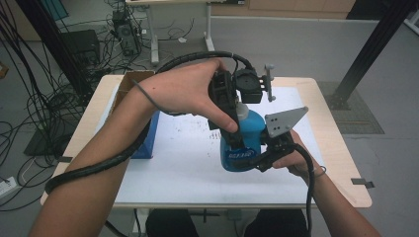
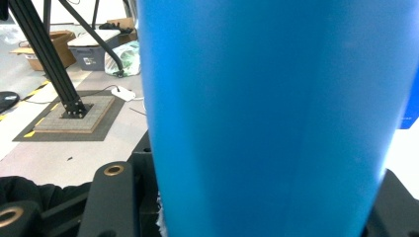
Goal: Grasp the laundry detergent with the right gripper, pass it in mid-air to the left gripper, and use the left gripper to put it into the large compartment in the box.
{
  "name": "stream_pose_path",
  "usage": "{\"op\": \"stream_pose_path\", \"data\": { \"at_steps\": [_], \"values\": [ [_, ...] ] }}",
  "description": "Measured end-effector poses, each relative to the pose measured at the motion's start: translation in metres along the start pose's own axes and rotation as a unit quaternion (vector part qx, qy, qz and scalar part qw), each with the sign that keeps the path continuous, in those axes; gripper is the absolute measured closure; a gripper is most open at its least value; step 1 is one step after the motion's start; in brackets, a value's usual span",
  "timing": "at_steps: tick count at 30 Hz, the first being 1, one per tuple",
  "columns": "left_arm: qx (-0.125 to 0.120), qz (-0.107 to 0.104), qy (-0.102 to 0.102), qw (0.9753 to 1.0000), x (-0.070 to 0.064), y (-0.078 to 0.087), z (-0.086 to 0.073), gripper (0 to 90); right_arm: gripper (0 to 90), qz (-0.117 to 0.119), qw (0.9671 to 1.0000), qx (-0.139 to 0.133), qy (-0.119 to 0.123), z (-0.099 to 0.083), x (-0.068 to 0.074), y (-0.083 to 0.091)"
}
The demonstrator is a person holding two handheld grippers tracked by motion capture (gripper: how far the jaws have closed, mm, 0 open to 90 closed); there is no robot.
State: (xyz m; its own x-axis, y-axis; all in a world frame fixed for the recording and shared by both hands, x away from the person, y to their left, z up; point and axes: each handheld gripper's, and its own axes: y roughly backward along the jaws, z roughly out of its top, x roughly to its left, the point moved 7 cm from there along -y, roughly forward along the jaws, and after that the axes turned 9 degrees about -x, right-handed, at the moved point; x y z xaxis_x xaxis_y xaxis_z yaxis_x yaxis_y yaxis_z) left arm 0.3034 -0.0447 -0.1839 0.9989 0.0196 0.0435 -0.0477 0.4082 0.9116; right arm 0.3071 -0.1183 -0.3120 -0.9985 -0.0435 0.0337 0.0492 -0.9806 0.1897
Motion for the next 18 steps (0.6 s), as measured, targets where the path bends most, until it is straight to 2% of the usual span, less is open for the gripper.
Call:
{"op": "stream_pose_path", "data": {
  "at_steps": [18],
  "values": [
    [0.001,-0.001,0.0,1.0,0.0001,0.0004,0.001,8.4,41.1,-0.001,1.0,-0.002,-0.003,0.0011,0.0002,0.0008]
  ]
}}
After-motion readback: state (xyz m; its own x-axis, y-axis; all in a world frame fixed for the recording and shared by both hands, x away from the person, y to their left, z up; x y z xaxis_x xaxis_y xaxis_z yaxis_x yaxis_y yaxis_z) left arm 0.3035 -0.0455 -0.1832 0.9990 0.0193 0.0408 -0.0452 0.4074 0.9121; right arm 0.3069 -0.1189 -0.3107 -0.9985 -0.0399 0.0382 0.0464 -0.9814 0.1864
